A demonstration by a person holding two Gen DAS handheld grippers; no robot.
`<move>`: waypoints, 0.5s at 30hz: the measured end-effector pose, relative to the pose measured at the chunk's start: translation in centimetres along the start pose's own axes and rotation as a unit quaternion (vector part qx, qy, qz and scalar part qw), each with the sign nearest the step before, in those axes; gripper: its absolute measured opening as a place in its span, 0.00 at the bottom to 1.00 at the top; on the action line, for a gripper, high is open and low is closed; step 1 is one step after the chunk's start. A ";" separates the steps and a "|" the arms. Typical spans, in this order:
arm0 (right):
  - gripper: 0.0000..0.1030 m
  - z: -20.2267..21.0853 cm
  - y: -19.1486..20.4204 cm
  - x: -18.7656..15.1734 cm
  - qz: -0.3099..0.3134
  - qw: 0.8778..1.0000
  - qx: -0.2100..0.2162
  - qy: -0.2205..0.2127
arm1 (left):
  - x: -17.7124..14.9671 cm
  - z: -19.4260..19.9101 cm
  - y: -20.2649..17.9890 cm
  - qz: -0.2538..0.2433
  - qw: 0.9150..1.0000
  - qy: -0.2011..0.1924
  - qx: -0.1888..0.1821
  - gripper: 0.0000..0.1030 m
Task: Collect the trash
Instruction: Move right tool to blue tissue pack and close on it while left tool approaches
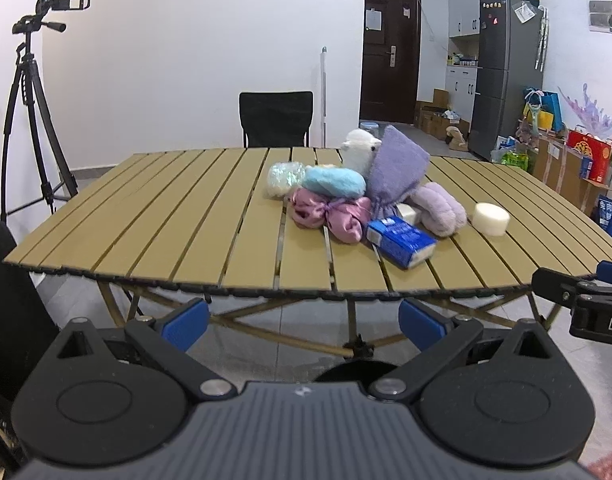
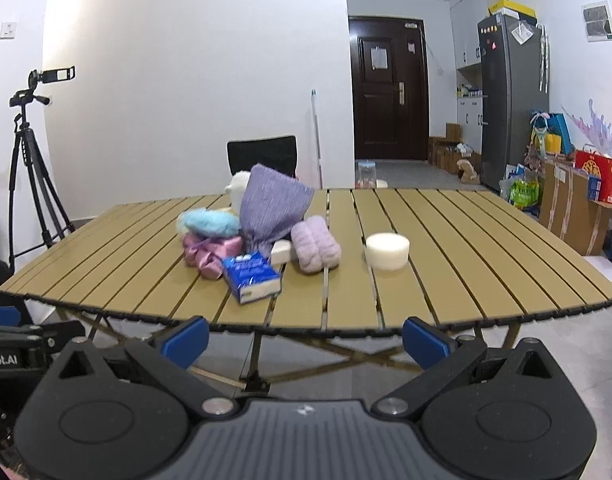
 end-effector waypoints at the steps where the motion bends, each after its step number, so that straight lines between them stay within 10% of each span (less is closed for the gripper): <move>1: 1.00 -0.6 -0.1 0.1 0.002 1.000 -0.001 -0.005 | 0.2 -0.5 0.0 -0.002 1.000 -0.003 0.002 1.00; 15: 1.00 -8.1 0.3 1.3 0.026 0.996 -0.006 -0.083 | 2.4 -6.1 0.1 0.029 0.999 -0.025 0.025 1.00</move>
Point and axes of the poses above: each gripper's, at about its wrist camera, not at the fingertips, and z roughly against the way its jaws point, y to its left, x to its top, the point moved 7 cm from there along -z, roughly the way its jaws point, and after that the axes turned 12 degrees about -y, right-handed, at the moved point
